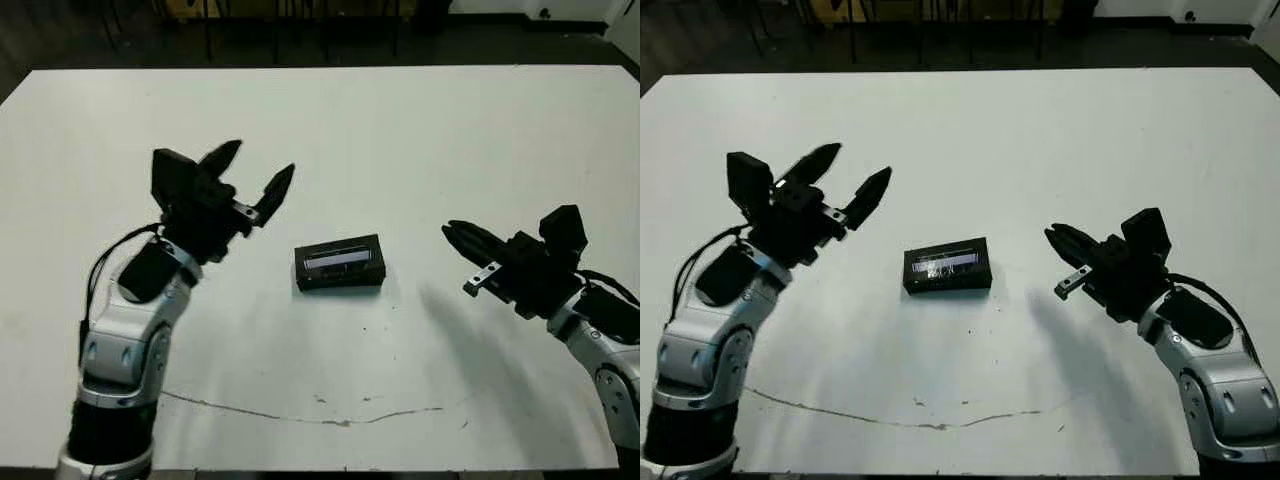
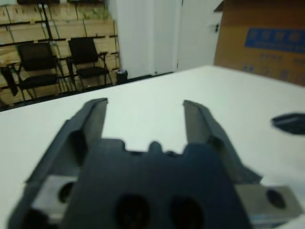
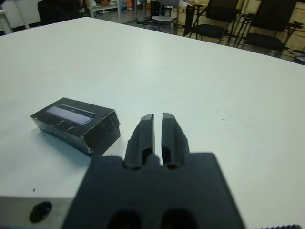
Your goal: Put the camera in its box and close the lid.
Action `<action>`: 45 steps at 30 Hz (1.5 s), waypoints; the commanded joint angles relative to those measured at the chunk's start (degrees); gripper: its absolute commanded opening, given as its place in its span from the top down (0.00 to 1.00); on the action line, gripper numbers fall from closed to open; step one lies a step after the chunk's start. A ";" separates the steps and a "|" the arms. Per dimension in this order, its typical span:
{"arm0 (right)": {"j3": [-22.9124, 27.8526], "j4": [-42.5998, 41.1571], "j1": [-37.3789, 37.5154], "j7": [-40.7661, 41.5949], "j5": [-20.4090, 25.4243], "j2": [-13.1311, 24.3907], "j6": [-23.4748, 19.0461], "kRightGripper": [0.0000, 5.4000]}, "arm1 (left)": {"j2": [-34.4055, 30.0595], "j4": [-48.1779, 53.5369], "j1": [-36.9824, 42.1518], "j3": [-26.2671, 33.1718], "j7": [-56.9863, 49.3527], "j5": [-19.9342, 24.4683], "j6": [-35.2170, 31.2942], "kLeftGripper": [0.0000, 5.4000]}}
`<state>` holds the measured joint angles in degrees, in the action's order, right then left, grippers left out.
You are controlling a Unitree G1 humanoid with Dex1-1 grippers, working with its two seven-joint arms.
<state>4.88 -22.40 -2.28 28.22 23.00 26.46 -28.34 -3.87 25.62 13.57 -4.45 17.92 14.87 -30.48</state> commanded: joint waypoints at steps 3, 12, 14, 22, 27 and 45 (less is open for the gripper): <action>0.87 -0.66 0.39 -1.76 0.17 -0.22 -1.98 1.00 | 2.90 -0.62 3.13 -4.96 -3.15 0.82 -7.10 0.60; 2.12 -0.93 0.55 -3.57 1.31 -0.94 -2.73 1.00 | 8.65 -9.04 4.11 -11.44 -10.48 -0.84 -19.32 0.92; 2.18 -1.20 0.53 -4.22 1.04 -0.90 -3.24 1.00 | 8.68 -11.36 3.31 -12.61 -10.96 -1.72 -19.18 0.99; 2.03 -1.69 0.81 -5.19 0.55 -0.67 -3.56 1.00 | 8.24 -19.44 -1.57 -16.20 -9.86 -4.09 -15.06 1.00; 1.87 -1.23 0.55 -4.81 1.04 -0.68 -3.36 1.00 | 9.12 -20.33 -4.44 -17.75 -10.88 -4.90 -15.91 1.00; 1.70 -1.42 1.20 -4.35 1.13 -0.67 -3.01 1.00 | 15.10 -28.91 -1.82 -20.74 -12.34 -6.72 -12.11 1.00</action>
<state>6.41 -24.13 -1.59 23.76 24.06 25.78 -30.25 8.88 3.38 15.49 -23.07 5.58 8.78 -39.67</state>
